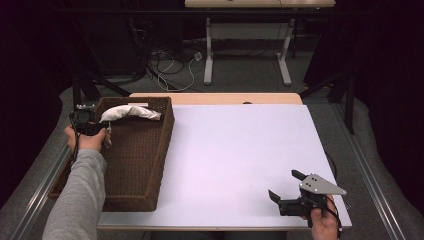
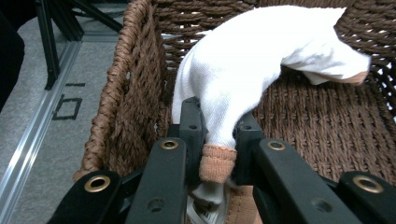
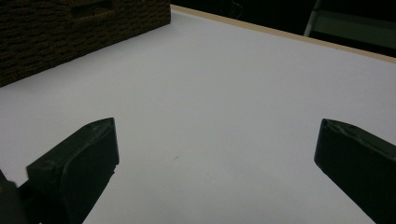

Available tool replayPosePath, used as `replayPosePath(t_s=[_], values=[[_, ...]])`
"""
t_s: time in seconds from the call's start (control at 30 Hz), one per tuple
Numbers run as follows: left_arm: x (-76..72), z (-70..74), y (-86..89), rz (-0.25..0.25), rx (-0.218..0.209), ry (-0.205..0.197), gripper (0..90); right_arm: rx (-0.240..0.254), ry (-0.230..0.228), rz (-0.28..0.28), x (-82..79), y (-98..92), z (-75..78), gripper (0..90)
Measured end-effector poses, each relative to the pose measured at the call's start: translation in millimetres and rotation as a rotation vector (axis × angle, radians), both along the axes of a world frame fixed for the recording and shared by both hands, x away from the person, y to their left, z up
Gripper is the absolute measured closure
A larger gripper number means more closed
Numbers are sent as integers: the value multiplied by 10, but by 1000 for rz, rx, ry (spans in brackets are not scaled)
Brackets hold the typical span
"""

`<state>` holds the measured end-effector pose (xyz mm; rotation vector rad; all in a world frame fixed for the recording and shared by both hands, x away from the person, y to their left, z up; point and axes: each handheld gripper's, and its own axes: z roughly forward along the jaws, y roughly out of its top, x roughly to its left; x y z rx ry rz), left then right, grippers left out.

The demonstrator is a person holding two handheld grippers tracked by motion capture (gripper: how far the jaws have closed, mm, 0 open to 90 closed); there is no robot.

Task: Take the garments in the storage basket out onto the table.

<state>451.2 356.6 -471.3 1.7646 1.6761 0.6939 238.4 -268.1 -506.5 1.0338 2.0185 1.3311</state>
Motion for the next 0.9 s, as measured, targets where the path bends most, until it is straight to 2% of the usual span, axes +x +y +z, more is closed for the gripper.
replayPosePath(t_s=[0.2,0.3,0.47,0.53,0.7,0.83,0.9], values=[[-79,57,-4,-19,-13,-43,789,-2,6,21,51,7,-2,0],[-135,109,-6,-36,-20,-65,789,-21,1,42,100,25,5,0],[-245,177,-18,-48,-35,-130,789,-35,1,79,179,60,6,0],[-290,205,-15,-60,-44,-147,789,-25,7,93,200,75,-8,0],[-428,269,4,-78,-97,-207,789,-28,4,97,180,85,-28,0],[-545,327,25,-99,-142,-241,789,-13,-1,75,142,47,-4,0],[-613,361,32,-111,-167,-270,789,-9,-4,63,134,25,6,0]])
